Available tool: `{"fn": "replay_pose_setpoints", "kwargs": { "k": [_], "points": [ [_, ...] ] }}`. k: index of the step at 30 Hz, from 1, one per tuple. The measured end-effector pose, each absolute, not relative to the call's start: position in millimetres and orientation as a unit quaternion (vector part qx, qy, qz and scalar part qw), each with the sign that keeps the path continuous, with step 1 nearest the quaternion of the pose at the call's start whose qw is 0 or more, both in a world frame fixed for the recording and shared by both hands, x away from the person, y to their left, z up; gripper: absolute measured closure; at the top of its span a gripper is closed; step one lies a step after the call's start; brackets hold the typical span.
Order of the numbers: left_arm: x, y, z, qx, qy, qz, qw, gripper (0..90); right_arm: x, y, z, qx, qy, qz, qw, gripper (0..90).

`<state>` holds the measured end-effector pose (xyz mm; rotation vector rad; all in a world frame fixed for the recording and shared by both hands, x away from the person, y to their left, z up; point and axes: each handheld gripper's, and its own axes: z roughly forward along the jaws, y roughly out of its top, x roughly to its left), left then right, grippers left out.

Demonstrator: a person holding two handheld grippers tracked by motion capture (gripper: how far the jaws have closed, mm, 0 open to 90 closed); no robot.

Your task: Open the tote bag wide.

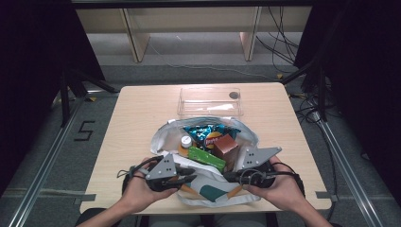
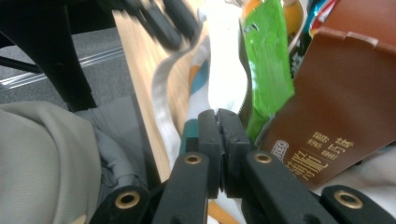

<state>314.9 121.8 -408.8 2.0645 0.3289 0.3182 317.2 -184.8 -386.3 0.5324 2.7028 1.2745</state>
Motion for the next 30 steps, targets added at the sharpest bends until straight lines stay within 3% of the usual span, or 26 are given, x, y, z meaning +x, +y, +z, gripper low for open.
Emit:
{"fn": "replay_pose_setpoints", "kwargs": {
  "k": [4, 7, 15, 18, 30],
  "points": [
    [322.1, 136.2, -399.2, 0.842, 0.144, 0.163, 0.493, 59.1, 320.6, -187.6, -390.6, 0.186, 0.884, 0.425, 0.055, 89.3],
    [332.0, 139.2, -401.1, 0.847, 0.138, 0.157, 0.488, 47.7, 320.5, -187.1, -390.8, 0.193, 0.881, 0.429, 0.057, 89.3],
    [344.0, 136.5, -408.0, 0.855, 0.130, 0.161, 0.476, 40.8, 322.2, -188.2, -390.8, 0.191, 0.884, 0.423, 0.056, 89.2],
    [348.2, 136.8, -410.4, 0.859, 0.126, 0.160, 0.470, 41.8, 321.9, -188.1, -390.8, 0.199, 0.882, 0.424, 0.054, 89.3],
    [349.3, 131.1, -413.9, 0.878, 0.081, 0.158, 0.445, 63.1, 324.2, -188.0, -388.9, 0.196, 0.884, 0.420, 0.054, 89.3]
  ]
}}
